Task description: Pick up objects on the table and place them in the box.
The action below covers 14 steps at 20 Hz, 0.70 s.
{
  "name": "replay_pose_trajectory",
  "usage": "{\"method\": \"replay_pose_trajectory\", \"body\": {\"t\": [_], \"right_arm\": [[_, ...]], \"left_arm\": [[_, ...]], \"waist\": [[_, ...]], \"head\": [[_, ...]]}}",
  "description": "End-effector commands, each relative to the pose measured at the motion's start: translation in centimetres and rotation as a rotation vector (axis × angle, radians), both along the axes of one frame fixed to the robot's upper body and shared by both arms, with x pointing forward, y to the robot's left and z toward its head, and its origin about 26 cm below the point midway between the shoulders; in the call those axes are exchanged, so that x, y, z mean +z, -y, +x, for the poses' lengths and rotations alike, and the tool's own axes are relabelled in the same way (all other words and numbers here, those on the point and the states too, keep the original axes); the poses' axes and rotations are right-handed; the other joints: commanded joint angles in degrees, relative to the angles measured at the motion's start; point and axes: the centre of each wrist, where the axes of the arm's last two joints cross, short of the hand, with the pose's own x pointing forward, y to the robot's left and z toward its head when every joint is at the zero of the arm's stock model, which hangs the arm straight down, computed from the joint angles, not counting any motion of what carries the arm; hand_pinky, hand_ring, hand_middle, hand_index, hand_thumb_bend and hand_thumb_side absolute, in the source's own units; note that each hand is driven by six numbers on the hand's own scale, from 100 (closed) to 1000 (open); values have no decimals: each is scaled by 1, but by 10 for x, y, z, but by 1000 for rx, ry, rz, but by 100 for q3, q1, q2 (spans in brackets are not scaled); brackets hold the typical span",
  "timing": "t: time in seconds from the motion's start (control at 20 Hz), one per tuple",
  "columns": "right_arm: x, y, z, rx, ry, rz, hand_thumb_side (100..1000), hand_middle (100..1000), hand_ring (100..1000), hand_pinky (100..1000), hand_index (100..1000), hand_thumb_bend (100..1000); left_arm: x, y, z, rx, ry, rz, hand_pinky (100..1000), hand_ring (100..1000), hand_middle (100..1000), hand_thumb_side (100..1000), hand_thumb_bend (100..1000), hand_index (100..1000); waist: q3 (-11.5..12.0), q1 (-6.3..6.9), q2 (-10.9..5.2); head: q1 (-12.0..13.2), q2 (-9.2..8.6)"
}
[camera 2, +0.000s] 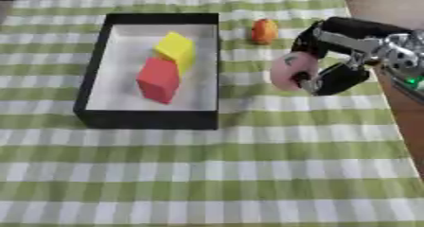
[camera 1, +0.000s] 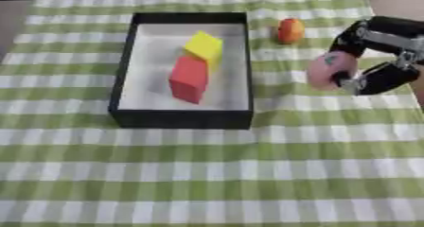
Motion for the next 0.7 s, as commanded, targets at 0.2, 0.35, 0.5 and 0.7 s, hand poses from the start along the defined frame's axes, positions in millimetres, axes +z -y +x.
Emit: {"method": "replay_pose_trajectory", "body": {"t": [0.2,0.35,0.5,0.7], "right_arm": [[69,-64,-21,185,216,57,100,528,606,722,648,146],[82,-102,-7,248,246,38,100,534,617,807,651,172],[88,-141,11,308,271,-6,100,539,623,826,650,211],[79,-179,42,325,279,-36,100,539,618,822,650,199]], "left_arm": [[11,-6,-2,13,30,38,726,738,771,422,574,843],[13,-5,-2,9,35,44,726,738,771,421,574,844],[15,-5,-1,5,32,54,726,738,771,419,574,844],[21,-2,2,-13,46,61,726,738,771,416,575,844]], "waist": [[9,-78,-205],[59,-81,-225],[150,-89,-228],[350,-114,-193]], "head": [[11,26],[-35,26],[-112,26],[-252,26]]}}
